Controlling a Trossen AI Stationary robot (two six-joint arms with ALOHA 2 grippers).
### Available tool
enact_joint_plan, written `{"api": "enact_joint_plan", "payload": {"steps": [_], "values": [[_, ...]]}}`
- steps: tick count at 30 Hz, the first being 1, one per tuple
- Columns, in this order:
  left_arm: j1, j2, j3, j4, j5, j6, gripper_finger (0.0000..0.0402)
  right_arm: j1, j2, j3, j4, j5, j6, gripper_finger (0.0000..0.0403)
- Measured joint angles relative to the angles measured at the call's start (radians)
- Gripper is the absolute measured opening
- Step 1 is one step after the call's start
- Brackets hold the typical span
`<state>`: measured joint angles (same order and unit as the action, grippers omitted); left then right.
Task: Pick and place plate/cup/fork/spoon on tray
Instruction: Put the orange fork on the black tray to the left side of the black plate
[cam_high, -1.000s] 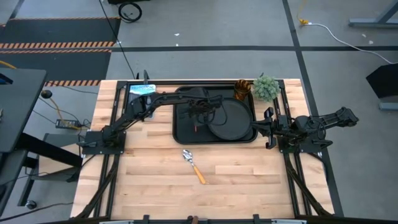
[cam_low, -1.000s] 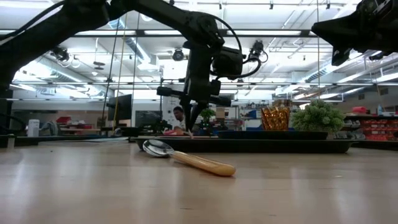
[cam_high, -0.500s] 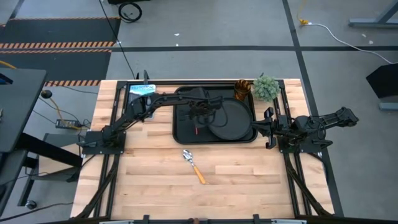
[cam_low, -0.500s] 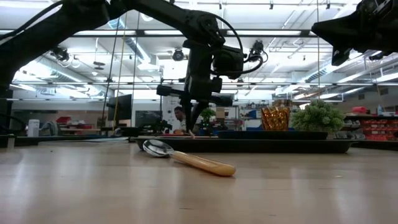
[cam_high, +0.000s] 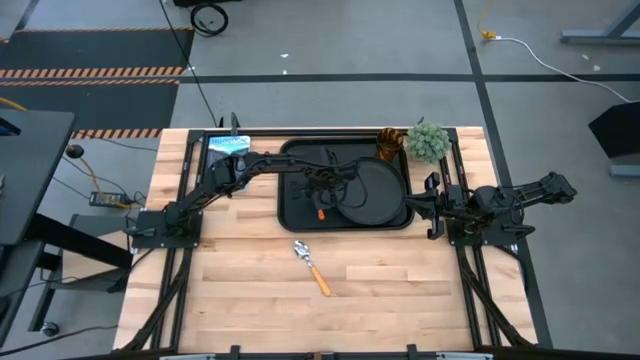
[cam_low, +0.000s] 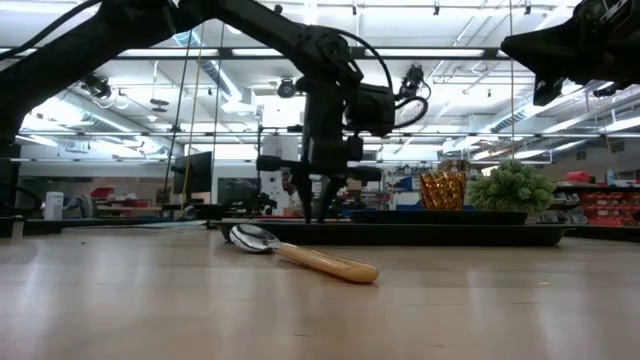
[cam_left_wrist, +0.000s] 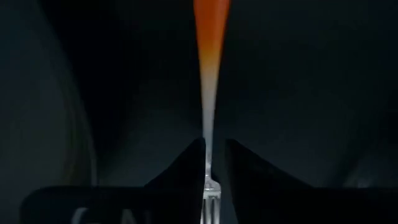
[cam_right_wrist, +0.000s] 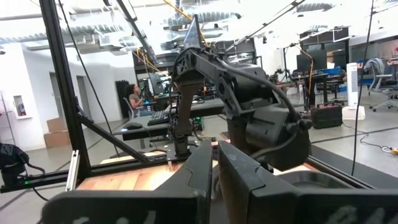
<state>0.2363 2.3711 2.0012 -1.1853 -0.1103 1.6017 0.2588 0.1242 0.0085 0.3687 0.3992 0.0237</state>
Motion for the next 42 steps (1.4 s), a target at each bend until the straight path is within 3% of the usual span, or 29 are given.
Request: {"api": "enact_joint_plan", "payload": {"steps": [14,26,36,42], "values": [[0.000,-0.007,-0.001,0.033,-0.156,-0.234,0.0084,0.000,0.000,0.000,0.000,0.000,0.000,0.0034],[0.001,-0.002,-0.057,0.060,-0.161,0.053,0.0065,0.000,0.000,0.000,0.000,0.000,0.000,0.0034],[-0.015,-0.002,-0.077,0.117,-0.171,0.079,0.0085,0.000,0.000,0.000,0.000,0.000,0.000,0.0034],[-0.018,-0.002,-0.077,0.120,-0.171,0.138,0.0063,0.000,0.000,0.000,0.000,0.000,0.000,0.0034]]}}
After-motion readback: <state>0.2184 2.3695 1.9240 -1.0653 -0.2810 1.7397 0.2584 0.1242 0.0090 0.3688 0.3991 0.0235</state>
